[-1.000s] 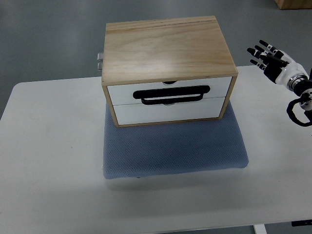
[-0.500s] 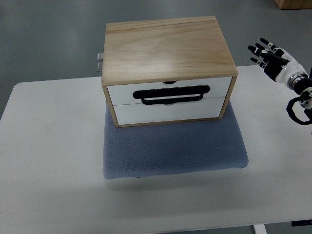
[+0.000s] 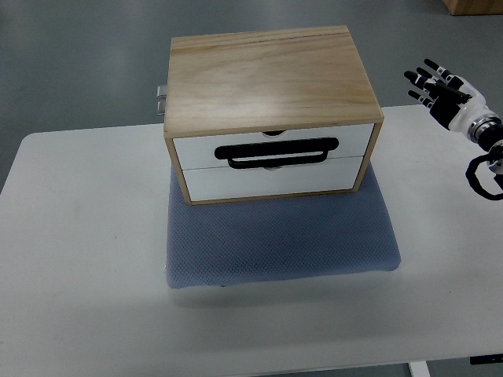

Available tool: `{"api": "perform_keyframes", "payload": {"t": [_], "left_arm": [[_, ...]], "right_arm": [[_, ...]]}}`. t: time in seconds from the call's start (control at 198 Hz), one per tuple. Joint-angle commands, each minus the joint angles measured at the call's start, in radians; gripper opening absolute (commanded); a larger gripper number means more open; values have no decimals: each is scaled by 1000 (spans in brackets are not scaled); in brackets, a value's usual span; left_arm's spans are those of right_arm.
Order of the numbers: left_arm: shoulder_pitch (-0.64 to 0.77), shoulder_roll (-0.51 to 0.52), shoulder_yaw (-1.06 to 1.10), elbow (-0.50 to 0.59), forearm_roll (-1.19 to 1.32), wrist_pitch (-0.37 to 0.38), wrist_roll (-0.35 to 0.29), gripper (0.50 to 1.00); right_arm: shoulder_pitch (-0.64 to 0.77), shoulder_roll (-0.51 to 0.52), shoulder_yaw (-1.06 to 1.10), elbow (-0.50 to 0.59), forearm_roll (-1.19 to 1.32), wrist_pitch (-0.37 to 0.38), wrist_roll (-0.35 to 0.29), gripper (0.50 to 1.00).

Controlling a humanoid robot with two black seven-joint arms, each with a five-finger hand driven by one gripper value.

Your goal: Open wood drawer with right hand

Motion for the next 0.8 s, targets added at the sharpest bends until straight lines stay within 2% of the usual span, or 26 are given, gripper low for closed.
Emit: {"api": "perform_keyframes", "payload": {"t": [0.0, 0.551, 0.793], "left_arm": [[0, 0, 0, 0, 1, 0, 0, 1000], [0, 0, 0, 0, 1, 0, 0, 1000], [0, 0, 0, 0, 1, 0, 0, 1000]], "right_arm": [[0, 0, 0, -1, 2, 2, 0, 946], [0, -8, -1, 1, 2, 46, -1, 946], [25, -49, -6, 9, -4, 74, -3, 946]]}}
